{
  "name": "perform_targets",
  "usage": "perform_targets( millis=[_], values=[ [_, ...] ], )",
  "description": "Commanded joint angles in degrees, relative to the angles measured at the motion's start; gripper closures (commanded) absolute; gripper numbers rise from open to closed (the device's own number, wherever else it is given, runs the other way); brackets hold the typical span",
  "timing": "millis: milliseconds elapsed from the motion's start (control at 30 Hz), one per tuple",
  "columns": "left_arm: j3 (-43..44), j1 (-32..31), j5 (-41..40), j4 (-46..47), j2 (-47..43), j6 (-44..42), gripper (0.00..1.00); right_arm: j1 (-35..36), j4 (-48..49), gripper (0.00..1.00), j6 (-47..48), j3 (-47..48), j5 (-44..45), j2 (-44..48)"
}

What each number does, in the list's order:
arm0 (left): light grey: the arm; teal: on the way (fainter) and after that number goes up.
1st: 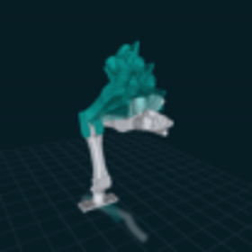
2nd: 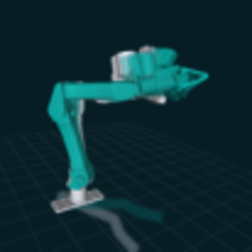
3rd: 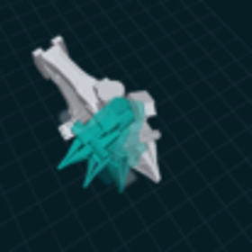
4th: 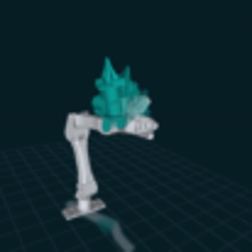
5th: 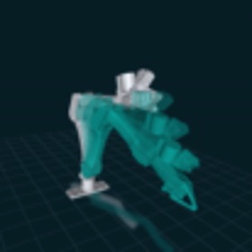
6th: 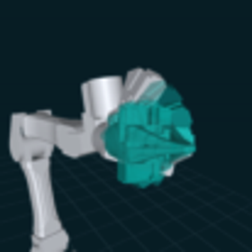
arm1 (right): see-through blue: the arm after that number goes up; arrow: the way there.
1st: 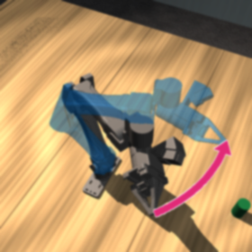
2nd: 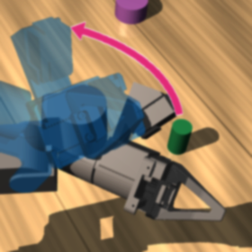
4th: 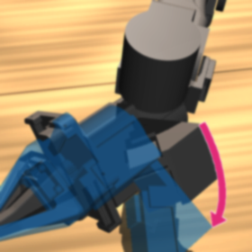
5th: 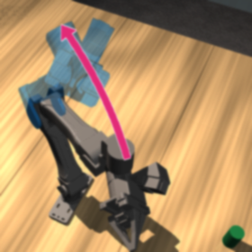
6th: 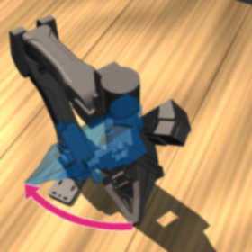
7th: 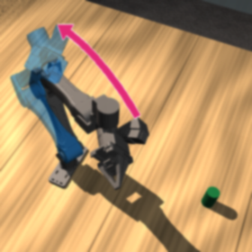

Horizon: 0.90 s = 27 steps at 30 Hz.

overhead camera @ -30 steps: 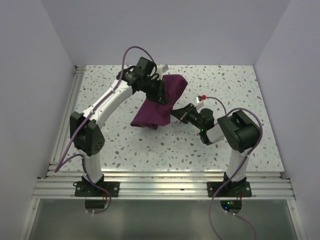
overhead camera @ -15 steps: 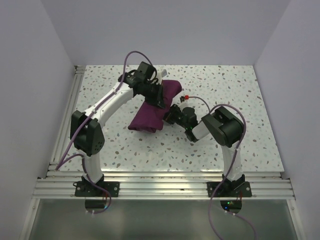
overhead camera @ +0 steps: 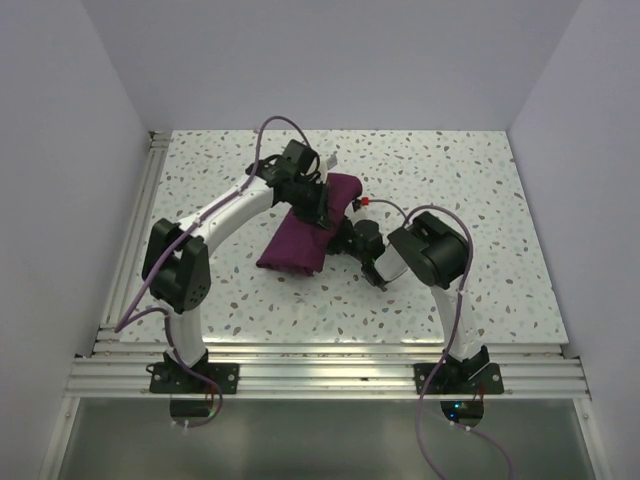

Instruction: Prepare the surgical pack

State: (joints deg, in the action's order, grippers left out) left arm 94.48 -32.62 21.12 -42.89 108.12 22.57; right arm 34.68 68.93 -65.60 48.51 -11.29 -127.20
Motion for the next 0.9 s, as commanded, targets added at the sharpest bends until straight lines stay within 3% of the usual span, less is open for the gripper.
perform_targets(
  millis=[0,133,267,333,367,533,600,700,867],
  values=[
    [1.06,-2.10,8.67,9.93,-4.67,2.83,1.00,1.09,-3.79,1.00,0.65,2.02,3.46,-1.04],
    [-1.48,-2.18,7.80,11.51,-5.02,3.01,1.00,1.10,-2.93,1.00,-1.36,0.19,4.43,-0.16],
    [-3.51,-2.10,6.82,13.01,-5.02,2.92,1.00,1.10,4.26,0.98,-5.40,-4.20,5.49,-0.24],
    [-4.30,-2.10,7.17,13.80,-4.76,2.92,1.00,1.10,7.70,0.93,-7.16,-5.35,5.58,-1.03],
    [-4.47,-2.01,7.61,14.06,-4.67,2.92,1.00,1.18,11.02,0.80,-7.26,-6.14,5.58,-1.12],
    [-4.04,-1.92,7.79,13.89,-4.67,2.66,1.00,1.10,10.36,0.73,-5.51,-7.46,6.19,1.06],
    [-3.95,-1.83,7.53,13.80,-4.58,2.57,1.00,1.10,8.25,0.77,-5.06,-8.34,6.98,2.39],
    [-4.04,-1.22,7.79,13.80,-4.67,2.31,1.00,1.01,1.93,0.95,-4.01,-8.70,7.94,5.81],
    [-3.77,0.01,7.79,12.84,-5.02,1.43,1.00,0.92,-7.29,0.98,-1.37,-9.49,10.15,11.96]
  ],
)
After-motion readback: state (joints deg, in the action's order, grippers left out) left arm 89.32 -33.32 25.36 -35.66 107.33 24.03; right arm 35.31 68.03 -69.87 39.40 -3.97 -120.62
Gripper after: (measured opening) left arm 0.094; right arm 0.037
